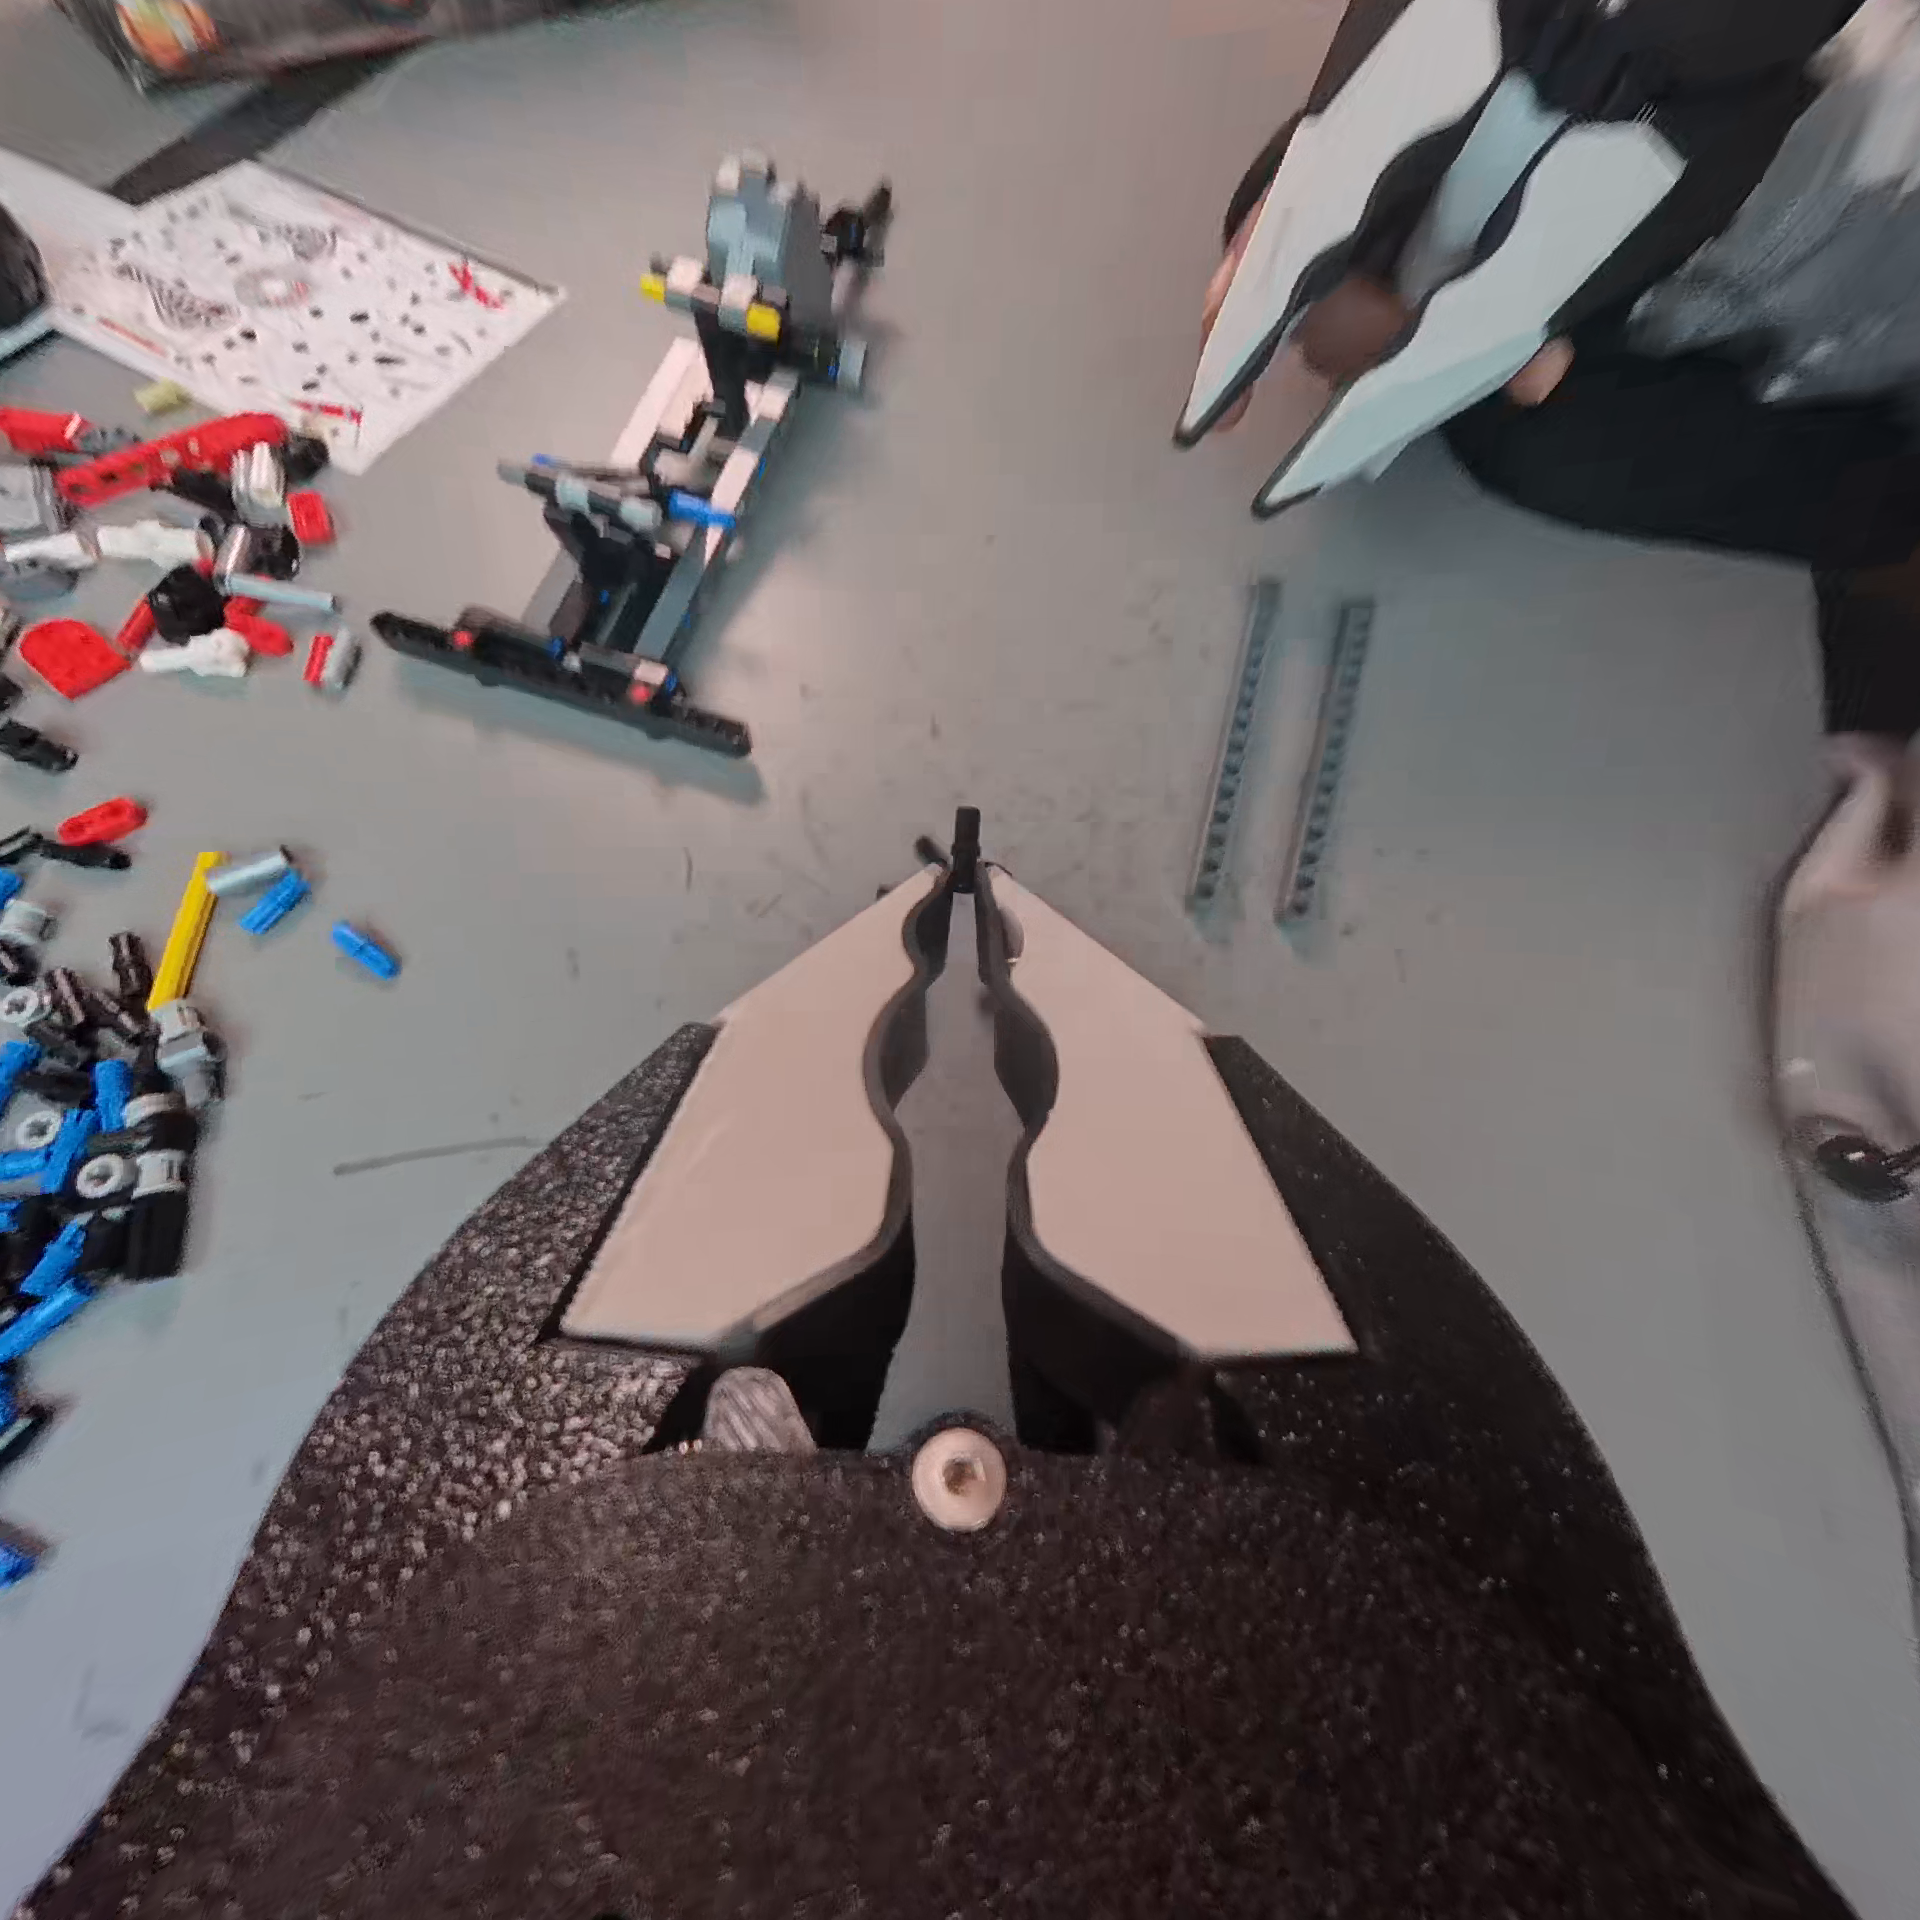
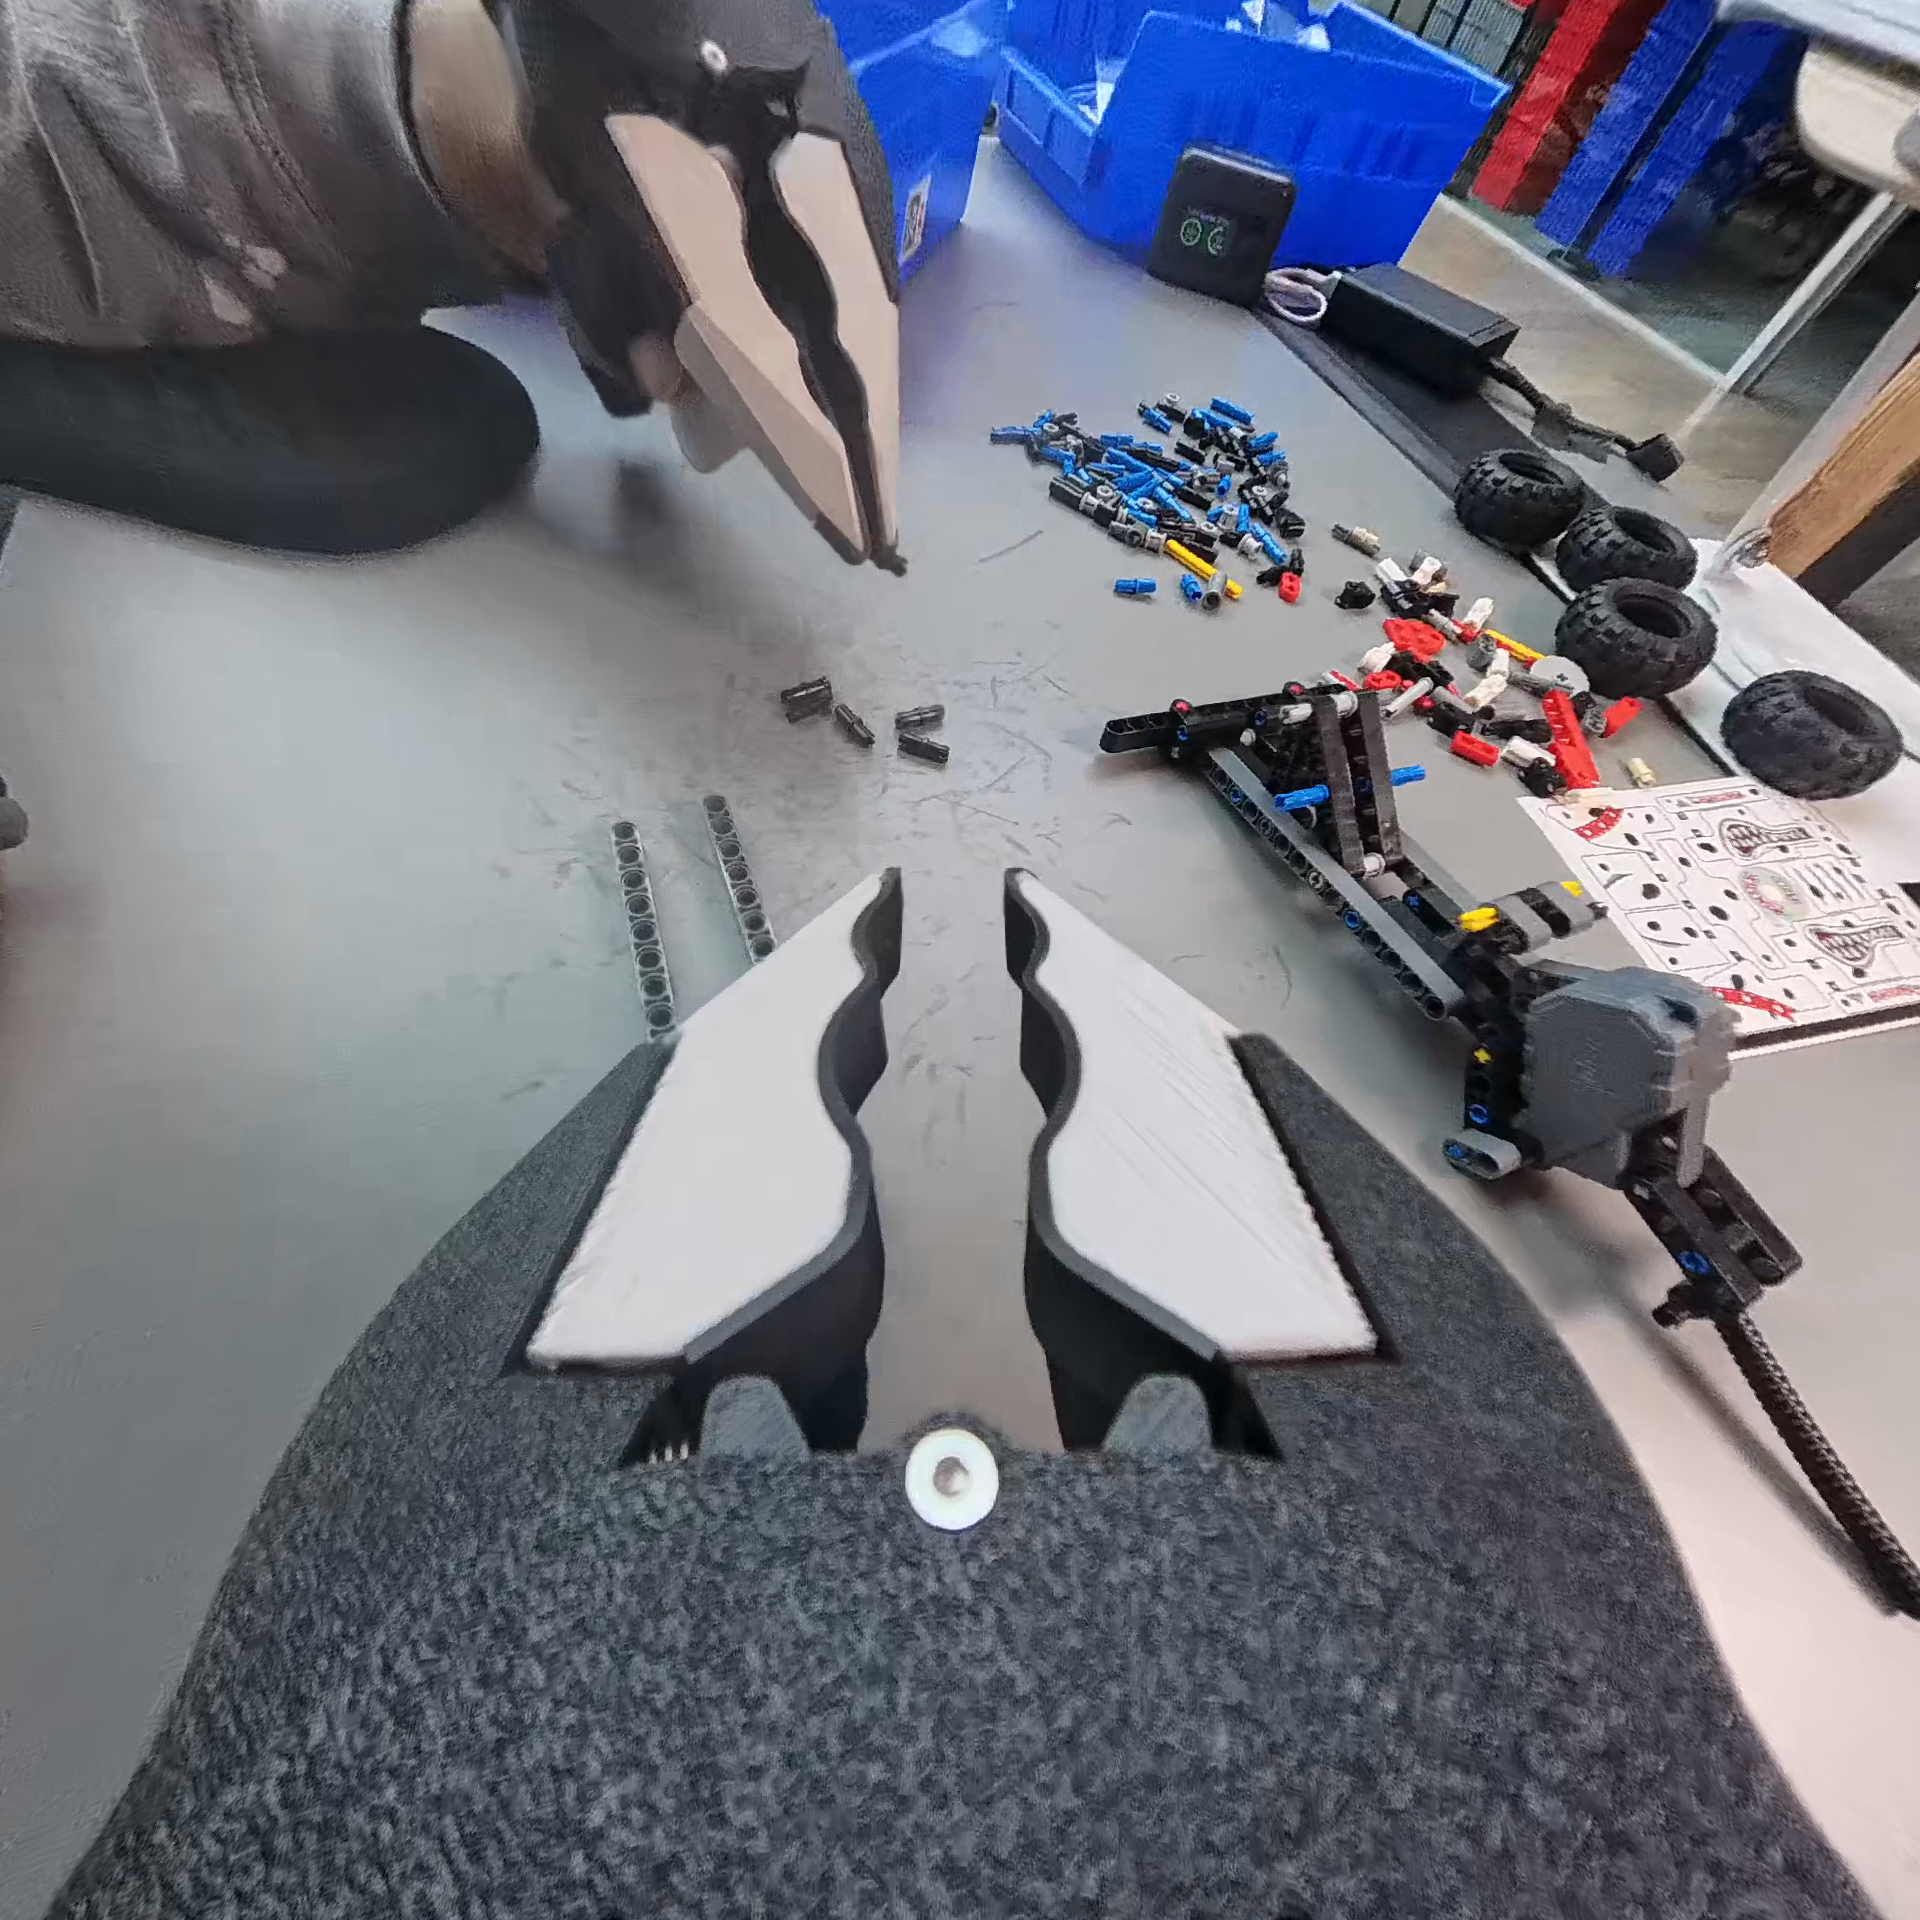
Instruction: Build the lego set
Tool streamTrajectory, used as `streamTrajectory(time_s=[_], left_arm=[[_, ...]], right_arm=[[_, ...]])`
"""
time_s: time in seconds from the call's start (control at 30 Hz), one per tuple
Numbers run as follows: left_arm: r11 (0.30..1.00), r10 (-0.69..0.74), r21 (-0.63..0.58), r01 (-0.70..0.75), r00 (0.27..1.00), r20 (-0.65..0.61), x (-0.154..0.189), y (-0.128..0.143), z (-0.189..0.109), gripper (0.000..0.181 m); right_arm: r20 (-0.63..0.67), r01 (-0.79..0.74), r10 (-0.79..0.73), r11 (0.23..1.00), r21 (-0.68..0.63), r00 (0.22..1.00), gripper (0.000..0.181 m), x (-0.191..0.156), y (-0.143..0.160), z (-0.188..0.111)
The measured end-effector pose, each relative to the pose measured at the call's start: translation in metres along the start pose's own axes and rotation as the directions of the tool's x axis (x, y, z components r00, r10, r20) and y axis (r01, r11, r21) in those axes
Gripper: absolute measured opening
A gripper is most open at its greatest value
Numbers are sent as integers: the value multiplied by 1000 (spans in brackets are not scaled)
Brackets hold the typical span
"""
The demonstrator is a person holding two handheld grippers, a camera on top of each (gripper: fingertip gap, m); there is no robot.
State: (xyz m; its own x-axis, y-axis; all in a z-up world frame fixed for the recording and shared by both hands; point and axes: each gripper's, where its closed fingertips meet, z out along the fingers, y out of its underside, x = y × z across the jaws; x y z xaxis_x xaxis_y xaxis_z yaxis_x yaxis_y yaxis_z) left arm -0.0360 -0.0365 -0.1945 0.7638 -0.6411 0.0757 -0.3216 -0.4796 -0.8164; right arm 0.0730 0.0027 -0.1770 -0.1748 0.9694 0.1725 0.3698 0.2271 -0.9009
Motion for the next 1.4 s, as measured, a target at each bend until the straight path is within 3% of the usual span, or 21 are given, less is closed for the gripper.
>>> streamTrajectory(time_s=[0.17, 0.3, 0.4, 0.6, 1.07, 1.13, 1.4], left_arm=[[943, -95, 293, 160, 970, -223, 40, -55, -10, 5], [914, -67, 358, 191, 941, -331, 69, -73, -3, 5], [933, -13, 333, 135, 939, -343, 83, -69, 7, 5], [965, 28, 254, 68, 935, -354, 97, -56, 20, 6], [982, 66, 187, 7, 922, -381, 110, -45, 25, 6], [984, 84, 179, -21, 931, -354, 109, -43, 28, 13], [983, 178, -3, -182, 962, -205, 101, -12, 48, 29]], right_arm=[[-25, -20, 24, 984, 175, 999, 19, -1, -39, -6], [79, -90, 72, 961, 261, 994, 15, -19, -63, -5], [155, -140, 103, 958, 251, 983, 15, -29, -61, -2], [262, -52, 5, 983, 174, 965, 13, -56, -45, 1], [298, 44, -76, 992, 114, 952, 4, -68, -32, 3], [307, 38, -63, 995, 88, 950, 4, -69, -29, 2], [161, 39, -28, 997, -70, 987, 4, -27, -9, -27]])
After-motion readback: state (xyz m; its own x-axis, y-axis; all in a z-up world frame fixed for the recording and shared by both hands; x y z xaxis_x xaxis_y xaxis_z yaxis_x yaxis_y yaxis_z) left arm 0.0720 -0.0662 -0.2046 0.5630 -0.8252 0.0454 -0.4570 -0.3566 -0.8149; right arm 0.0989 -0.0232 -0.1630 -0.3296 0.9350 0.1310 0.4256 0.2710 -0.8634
